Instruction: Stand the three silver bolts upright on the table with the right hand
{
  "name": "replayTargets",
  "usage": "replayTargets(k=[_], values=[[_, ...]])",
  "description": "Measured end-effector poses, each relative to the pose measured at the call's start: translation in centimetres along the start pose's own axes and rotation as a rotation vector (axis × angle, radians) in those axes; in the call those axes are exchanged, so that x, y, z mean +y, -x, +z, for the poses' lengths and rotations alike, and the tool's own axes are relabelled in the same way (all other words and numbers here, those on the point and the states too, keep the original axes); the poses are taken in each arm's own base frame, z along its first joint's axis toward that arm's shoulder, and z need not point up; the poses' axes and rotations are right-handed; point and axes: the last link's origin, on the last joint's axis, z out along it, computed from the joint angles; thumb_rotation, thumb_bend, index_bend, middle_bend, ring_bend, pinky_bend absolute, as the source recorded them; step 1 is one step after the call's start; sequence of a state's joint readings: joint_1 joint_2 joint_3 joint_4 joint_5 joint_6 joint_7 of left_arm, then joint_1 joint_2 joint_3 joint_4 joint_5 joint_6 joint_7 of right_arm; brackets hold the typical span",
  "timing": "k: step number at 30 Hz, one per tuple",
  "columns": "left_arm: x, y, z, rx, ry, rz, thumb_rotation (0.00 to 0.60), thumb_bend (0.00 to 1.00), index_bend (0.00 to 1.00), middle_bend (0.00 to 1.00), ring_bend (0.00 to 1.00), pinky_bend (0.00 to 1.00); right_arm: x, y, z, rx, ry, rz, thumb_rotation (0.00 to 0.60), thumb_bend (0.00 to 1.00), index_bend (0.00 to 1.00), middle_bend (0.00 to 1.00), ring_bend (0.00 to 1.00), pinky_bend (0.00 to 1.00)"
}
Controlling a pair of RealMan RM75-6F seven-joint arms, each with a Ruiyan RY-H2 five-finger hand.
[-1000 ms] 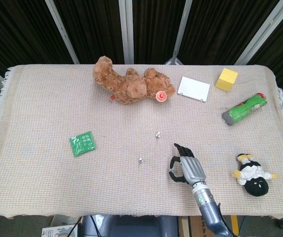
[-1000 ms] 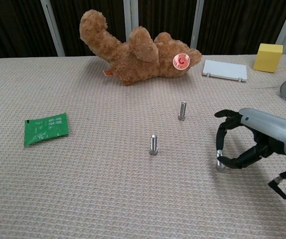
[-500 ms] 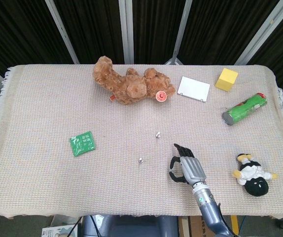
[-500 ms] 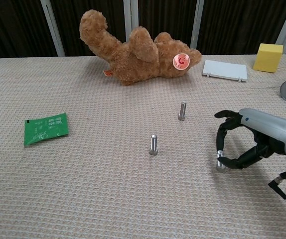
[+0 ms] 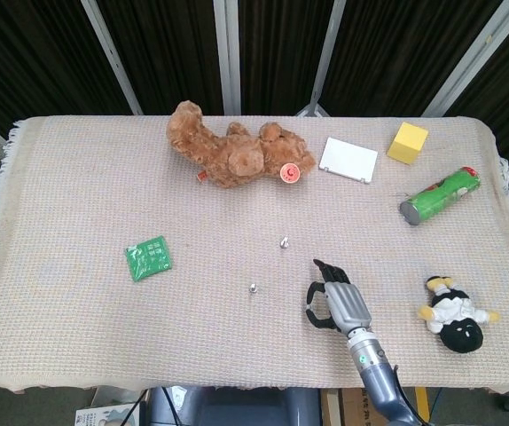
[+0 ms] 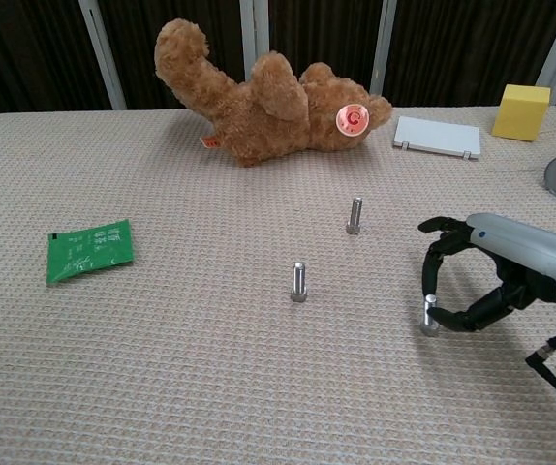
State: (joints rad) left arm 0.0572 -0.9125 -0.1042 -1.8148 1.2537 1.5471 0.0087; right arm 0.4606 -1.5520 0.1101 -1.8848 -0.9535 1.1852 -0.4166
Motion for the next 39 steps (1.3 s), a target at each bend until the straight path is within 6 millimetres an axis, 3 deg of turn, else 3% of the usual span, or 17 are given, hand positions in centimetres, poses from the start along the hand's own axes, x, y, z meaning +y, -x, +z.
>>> replayTargets(k=[18,23,28,35,39], values=[[0.0,0.0,0.0,0.001,0.0,0.001,0.6,0.08,0.03,0.03,0.0,0.07,0.1,-0.1,-0.4,-0.016,-0.007,-0.013,0.6,0.39,0.49,0.0,0.0,0.04],[0.0,0.0,0.0,0.0,0.0,0.004,0.6,0.08,0.03,0.03,0.0,0.07,0.2,-0.2,-1.0,-0.027,-0.015,-0.019,0.6,0.38,0.42,0.0,0.0,0.04],[0.1,0.1,0.0,-0.001,0.003,0.005,0.6,0.08,0.03,0.03,0.0,0.07,0.5,-0.9,-1.6,-0.017,-0.015,-0.029,0.6,0.29,0.31,0.0,0.0,0.03],[0.1,0.1,0.0,-0.001,0.005,0.001,0.6,0.08,0.03,0.03,0.0,0.07,1.5,-3.8,-2.8,0.068,-0.011,-0.023,0.6,0.28,0.24,0.0,0.0,0.03],[0.0,-0.1,-0.1,0.003,0.005,-0.007,0.6,0.08,0.03,0.03,0.0,0.07,3.5,-7.0,-4.4,0.175,0.008,-0.049,0.6,0.28,0.24,0.0,0.0,0.03]])
